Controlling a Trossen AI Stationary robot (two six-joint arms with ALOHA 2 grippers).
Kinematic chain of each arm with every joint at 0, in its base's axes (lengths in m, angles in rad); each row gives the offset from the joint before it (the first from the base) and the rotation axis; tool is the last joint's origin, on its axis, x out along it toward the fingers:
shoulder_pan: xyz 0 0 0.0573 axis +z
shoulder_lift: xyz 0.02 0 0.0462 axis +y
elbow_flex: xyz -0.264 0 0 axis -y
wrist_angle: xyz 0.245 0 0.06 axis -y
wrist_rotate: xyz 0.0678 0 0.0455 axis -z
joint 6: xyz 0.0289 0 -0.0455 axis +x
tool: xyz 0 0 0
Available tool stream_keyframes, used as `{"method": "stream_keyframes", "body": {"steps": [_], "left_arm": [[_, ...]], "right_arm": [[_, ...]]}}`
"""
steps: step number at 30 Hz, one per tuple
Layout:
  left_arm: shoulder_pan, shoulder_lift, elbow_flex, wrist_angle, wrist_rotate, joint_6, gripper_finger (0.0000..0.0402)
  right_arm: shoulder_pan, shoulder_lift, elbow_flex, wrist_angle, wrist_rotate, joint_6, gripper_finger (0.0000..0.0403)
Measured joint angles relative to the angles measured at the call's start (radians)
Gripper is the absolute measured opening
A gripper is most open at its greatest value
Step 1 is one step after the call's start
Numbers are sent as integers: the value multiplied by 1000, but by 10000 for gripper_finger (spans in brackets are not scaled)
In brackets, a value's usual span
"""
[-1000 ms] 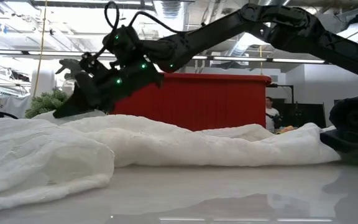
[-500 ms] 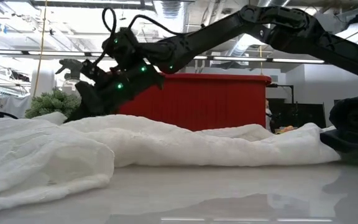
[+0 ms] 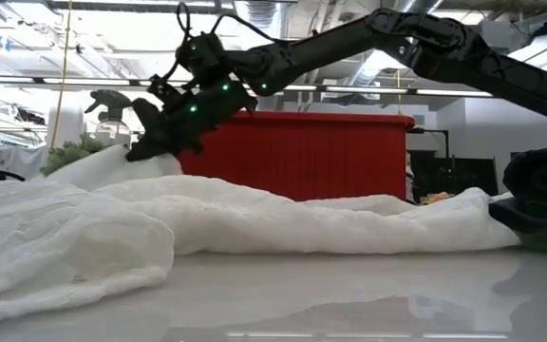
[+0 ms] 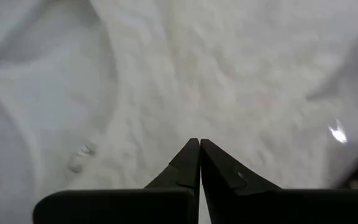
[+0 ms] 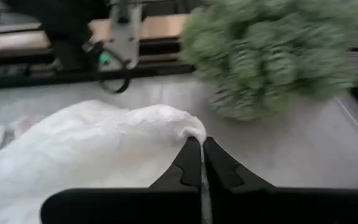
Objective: Fold Laundry from Bin
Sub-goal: Fold the white t-shirt
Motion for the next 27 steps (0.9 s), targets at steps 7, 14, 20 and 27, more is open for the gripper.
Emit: {"method": "stream_keyframes", "body": {"steps": [7,14,20,27], "left_arm": [[67,93,0,-162,25,-106,0],[105,130,0,-335,56,-23,0],[132,107,-22,-432,-157,-91,0],[200,-91,-195,-57,-307,-30,22]], "right_arm": [[-25,0,7,26,36,67,21],[-31,0,6,-23,4,38,21],[-24,0,6,-31,-23,-9,21],[-23,0,6,-81,-27,-39,21]]}}
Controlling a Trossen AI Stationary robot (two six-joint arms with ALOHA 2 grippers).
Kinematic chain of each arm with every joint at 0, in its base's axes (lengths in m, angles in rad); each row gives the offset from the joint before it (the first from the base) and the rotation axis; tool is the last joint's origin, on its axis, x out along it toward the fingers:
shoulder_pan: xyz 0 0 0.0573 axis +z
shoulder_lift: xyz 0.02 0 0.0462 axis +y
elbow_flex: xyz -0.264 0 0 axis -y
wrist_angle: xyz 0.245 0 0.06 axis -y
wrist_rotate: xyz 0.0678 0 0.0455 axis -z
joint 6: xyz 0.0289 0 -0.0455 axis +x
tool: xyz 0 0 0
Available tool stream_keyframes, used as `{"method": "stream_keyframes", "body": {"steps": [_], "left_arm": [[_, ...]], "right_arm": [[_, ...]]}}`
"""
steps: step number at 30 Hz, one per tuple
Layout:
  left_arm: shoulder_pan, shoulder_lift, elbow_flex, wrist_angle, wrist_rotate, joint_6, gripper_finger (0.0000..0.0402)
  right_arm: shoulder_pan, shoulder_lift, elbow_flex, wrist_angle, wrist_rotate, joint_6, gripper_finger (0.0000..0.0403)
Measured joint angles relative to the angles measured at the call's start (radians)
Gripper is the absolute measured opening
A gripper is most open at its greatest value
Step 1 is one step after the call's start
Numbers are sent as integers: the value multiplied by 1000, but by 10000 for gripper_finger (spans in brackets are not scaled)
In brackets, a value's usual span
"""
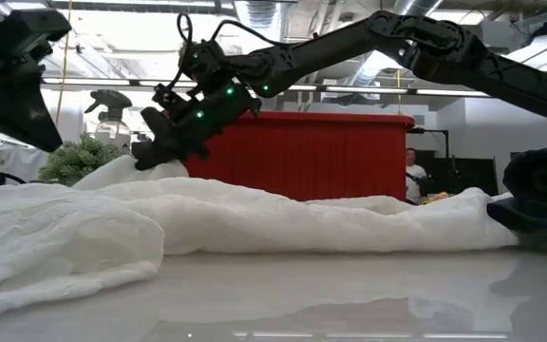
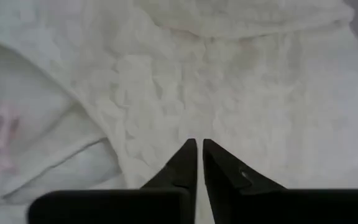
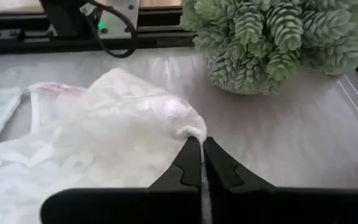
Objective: Fold Laundry from Bin
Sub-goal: Fold the white t-shirt
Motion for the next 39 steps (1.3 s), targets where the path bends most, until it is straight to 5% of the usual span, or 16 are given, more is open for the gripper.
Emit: {"method": "stream_keyframes", "body": {"steps": [8,13,20,39], "left_arm": [[7,-383,-193,-3,-1,-6,129],[7,-493,-322,58,32,-70,183],[44,-485,-371,130,66,-109,196],[244,-311,-371,383,128,82,172]], "right_arm": [[-13,0,0,-20,-40,-26,21],[-14,0,0,-22,-46,-26,21],[-13,0,0,-21,-47,-26,21],[-14,0,0,-20,-47,-26,21]]}}
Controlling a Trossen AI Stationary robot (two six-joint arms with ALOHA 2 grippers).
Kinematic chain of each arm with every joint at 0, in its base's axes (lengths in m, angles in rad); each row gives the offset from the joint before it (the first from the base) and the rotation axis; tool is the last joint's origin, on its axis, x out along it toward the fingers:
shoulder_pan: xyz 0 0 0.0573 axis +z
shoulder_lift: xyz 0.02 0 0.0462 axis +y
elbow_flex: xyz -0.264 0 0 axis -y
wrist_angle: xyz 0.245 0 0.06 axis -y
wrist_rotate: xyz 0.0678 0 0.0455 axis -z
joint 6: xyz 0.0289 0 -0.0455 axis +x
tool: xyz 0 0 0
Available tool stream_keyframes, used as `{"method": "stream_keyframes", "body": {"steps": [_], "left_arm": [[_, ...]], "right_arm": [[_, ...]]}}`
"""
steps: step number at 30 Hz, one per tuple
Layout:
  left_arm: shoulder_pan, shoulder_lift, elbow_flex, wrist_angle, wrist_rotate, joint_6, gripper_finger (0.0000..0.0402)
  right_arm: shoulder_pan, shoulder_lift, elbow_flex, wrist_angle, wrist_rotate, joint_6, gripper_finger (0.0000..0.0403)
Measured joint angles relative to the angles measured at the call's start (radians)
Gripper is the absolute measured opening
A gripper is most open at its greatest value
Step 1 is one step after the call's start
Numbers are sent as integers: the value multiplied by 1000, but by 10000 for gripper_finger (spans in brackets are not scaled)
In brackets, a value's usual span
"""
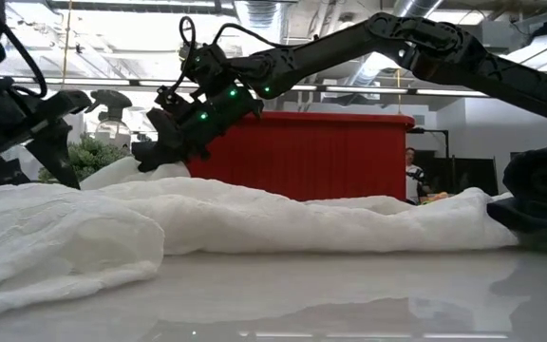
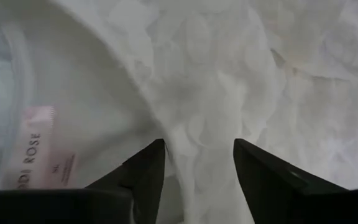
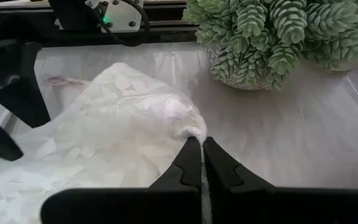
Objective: Fold Laundry from Bin
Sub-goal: Fold the white t-shirt
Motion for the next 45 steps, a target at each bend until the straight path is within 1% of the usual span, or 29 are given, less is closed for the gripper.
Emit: {"method": "stream_keyframes", "body": {"steps": [4,6,9,10,11,16,20,23,27,28,31,34,37,42,45], "left_arm": [[13,16,0,3,2,-12,129],[13,13,0,6,4,-24,96],[13,0,0,8,6,-15,33],[13,-2,0,7,3,-4,17],[14,-2,0,3,2,-1,10],[24,-4,1,-8,11,-6,2],[24,-39,30,-36,13,-20,1],[23,-71,84,-140,18,-3,0],[23,-88,162,-374,36,-16,0],[25,-87,164,-375,43,-19,0],[26,-75,160,-367,82,16,0],[26,-52,159,-370,115,5,0],[26,-37,165,-393,109,-70,0],[36,13,206,-451,51,-169,0],[66,74,235,-485,76,-184,0]], "right_arm": [[0,0,0,-3,0,0,21],[0,0,0,-8,0,0,21],[0,0,0,-14,0,-1,21],[0,0,0,-15,0,-2,21],[0,0,0,-15,0,-2,21],[0,0,0,-15,-3,-5,21],[-3,0,0,-15,-3,-8,21],[-6,0,0,-15,-3,-8,21],[-8,0,0,-16,-3,-8,21],[-8,0,0,-16,-3,-8,21],[-8,0,0,-25,-3,-8,21],[-8,0,0,-42,-3,-8,21],[-8,0,0,-46,-3,-9,21],[-8,-7,0,-75,-3,-25,21],[-8,-28,0,-147,-3,-60,21]]}}
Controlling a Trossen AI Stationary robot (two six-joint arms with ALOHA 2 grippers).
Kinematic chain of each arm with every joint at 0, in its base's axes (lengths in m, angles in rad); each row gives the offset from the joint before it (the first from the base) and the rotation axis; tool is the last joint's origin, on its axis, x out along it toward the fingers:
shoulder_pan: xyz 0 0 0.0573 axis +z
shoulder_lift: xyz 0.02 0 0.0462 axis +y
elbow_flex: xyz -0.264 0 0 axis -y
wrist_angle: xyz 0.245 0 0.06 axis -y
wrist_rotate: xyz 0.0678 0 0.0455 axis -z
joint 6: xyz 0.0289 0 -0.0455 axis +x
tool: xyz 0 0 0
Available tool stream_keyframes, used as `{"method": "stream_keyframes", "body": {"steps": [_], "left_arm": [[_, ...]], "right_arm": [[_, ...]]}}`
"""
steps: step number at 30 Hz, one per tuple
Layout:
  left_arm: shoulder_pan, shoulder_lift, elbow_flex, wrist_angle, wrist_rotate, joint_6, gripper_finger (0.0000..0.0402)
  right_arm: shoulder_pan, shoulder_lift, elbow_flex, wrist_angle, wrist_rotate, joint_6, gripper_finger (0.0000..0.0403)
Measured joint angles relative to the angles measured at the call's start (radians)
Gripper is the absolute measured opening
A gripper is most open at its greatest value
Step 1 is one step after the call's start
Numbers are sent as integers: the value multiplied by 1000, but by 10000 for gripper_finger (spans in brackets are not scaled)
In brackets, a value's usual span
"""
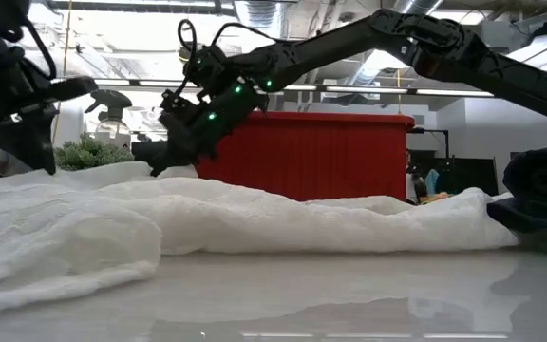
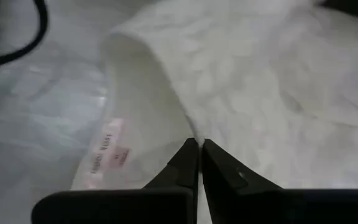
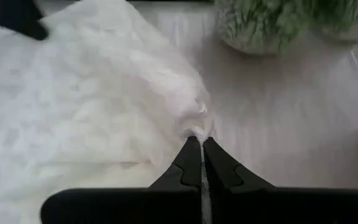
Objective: Fold Laundry from Bin
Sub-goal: Fold the white t-shirt
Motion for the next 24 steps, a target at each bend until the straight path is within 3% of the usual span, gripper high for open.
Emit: {"method": "stream_keyframes", "body": {"steps": [5,13,16,21,24], "left_arm": [[52,131,120,-135,88,47,0],[135,317,303,-443,73,108,0],[171,376,301,-424,72,110,0],[192,421,301,-251,105,295,1],[192,418,302,-246,120,333,12]], "right_arm": [[0,-31,1,-107,-1,-75,21],[-11,-36,0,-107,-89,-72,21],[-12,-37,0,-108,-107,-78,21],[-11,-37,0,-108,-128,-80,21],[-11,-37,0,-110,-129,-82,21]]}}
